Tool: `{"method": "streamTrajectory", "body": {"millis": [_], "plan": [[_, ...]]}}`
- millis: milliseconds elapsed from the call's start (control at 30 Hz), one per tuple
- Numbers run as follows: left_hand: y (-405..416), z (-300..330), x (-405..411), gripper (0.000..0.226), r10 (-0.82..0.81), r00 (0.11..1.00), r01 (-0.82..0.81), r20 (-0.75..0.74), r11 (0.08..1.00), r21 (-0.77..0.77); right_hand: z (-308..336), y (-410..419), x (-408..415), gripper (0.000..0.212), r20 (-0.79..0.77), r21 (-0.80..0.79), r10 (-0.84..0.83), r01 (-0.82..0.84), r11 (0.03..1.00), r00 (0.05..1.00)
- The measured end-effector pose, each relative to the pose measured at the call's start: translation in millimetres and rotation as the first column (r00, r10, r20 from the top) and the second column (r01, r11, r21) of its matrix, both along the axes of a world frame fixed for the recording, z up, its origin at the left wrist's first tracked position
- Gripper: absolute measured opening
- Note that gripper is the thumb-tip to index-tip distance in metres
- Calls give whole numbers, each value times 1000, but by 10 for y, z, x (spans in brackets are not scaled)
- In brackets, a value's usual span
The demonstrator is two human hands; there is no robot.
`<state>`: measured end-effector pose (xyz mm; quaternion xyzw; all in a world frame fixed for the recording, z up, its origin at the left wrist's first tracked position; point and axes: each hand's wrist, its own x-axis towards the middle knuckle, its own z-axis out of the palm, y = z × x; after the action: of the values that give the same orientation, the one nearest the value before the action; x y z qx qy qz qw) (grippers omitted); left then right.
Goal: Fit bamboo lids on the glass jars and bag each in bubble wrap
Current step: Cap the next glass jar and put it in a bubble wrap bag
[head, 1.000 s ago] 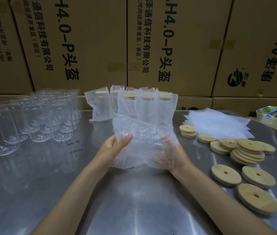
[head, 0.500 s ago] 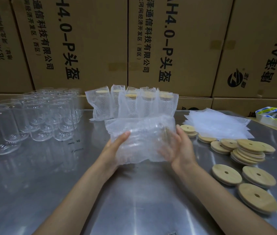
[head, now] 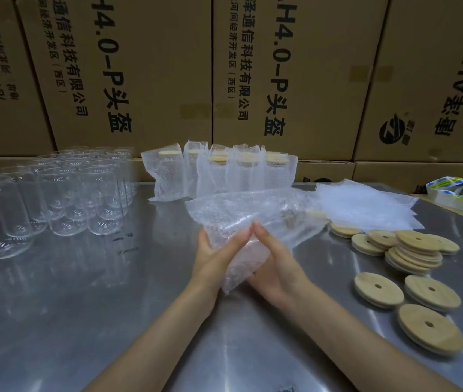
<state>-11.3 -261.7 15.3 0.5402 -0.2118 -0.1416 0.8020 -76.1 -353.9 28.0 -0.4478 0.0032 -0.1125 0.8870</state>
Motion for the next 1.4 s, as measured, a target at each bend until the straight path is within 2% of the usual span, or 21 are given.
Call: {"method": "streamTrajectory", "body": {"millis": [133,233,300,367,467,533,600,733,900,967,1033,1100,1133,1200,1267,1367,1400], "plan": [[-20,-10,-27,85,-63,997,63,35,998,8,166,-324,-85,57,76,115,-202,193,974,976],[-4,-40,-32,88,-148,989,146,29,988,44,222,-432,-129,52,85,104,-332,323,940,939],[6,-40,-17,82,-287,957,285,32,956,67,232,-423,-133,51,57,60,-392,389,919,918],[34,-26,14,74,-387,922,383,28,920,82,258,-406,-140,61,39,7,-459,459,888,888],[74,29,52,81,-319,947,315,27,944,103,320,-424,-180,70,81,-104,-547,553,827,833],[88,72,60,84,-279,949,254,149,953,166,354,-422,-209,63,156,-228,-556,577,784,817],[88,120,48,81,-328,900,266,285,935,236,391,-377,-239,60,241,-378,-557,605,701,795],[114,208,-25,82,-362,788,180,498,909,376,400,-214,-267,54,402,-579,-428,587,566,810],[131,255,-61,62,-267,767,109,583,950,292,366,-95,-241,59,419,-622,-335,536,571,844],[116,280,-70,59,-235,777,100,583,962,254,338,-97,-220,72,383,-640,-351,520,566,854],[116,286,-69,54,-186,808,72,559,973,220,288,-116,-184,101,307,-692,-340,454,561,889],[141,292,-51,49,-128,872,65,472,987,148,219,-139,-153,128,200,-759,-284,331,560,938],[159,297,-28,48,-104,901,66,421,992,104,171,-149,-140,131,152,-786,-243,267,558,958],[207,314,15,44,-62,938,48,342,998,49,62,-149,-103,124,95,-823,-146,160,545,985],[242,327,33,42,-51,948,38,315,998,46,-62,-133,-40,113,78,-840,-108,123,528,991],[240,297,39,40,-44,951,28,307,998,57,-208,-100,52,89,138,-799,-168,210,564,976],[226,275,45,46,-43,952,21,302,997,77,-230,-95,67,85,146,-783,-195,234,576,970]]}}
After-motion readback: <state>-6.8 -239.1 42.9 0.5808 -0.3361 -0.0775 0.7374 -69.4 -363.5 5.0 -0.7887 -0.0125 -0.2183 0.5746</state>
